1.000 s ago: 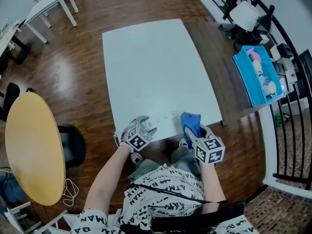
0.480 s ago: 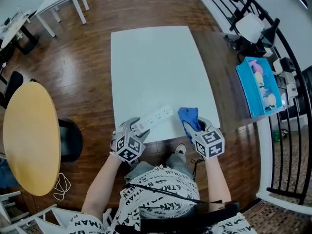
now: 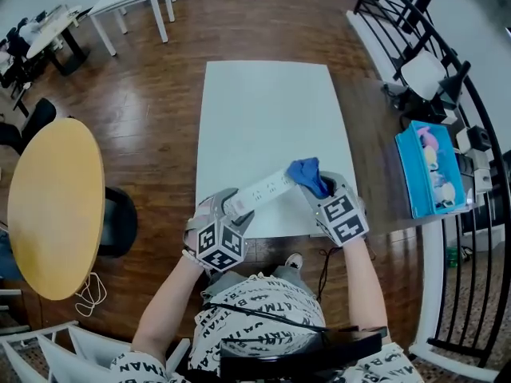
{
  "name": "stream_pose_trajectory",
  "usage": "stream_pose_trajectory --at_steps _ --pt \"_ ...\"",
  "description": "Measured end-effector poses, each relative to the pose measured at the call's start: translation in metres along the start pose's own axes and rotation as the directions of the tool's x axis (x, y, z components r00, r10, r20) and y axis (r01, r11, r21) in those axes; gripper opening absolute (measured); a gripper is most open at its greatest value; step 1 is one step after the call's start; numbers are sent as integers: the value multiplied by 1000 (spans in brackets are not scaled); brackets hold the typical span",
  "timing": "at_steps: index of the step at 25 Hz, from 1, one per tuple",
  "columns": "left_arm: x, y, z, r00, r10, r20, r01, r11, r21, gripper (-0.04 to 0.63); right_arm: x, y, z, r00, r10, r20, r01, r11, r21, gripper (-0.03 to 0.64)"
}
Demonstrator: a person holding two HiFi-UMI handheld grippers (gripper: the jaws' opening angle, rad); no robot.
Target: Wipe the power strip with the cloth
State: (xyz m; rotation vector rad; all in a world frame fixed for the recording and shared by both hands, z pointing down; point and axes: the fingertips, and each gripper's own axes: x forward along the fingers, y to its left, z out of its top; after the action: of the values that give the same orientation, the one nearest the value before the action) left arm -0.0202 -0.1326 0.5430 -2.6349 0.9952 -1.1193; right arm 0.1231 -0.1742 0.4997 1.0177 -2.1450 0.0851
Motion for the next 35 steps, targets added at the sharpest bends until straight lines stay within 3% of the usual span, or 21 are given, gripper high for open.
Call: stream_pose_trajectory --at_steps 8,16,21,26,29,35 --pt "-6 -1 12 999 34 17 -35 997 63 284 -2 20 13 1000 12 -28 -15 996 -86 135" --pt "-4 -1 19 999 39 38 -42 995 94 284 -5 91 39 982 188 -29 -190 969 -159 135" --pt "-2 -4 29 998 48 46 -54 987 150 284 -10 124 51 936 352 -23 -352 924 -148 135" --pt "-7 -8 35 995 55 78 -71 971 227 284 -14 138 54 868 496 11 -493 866 -82 135" --pt "-14 -17 40 993 37 110 -69 953 294 284 -23 147 55 816 578 12 -573 813 -102 135" --pt "-18 -27 42 992 13 123 -55 937 345 284 -26 156 55 802 597 -31 -593 788 -164 135"
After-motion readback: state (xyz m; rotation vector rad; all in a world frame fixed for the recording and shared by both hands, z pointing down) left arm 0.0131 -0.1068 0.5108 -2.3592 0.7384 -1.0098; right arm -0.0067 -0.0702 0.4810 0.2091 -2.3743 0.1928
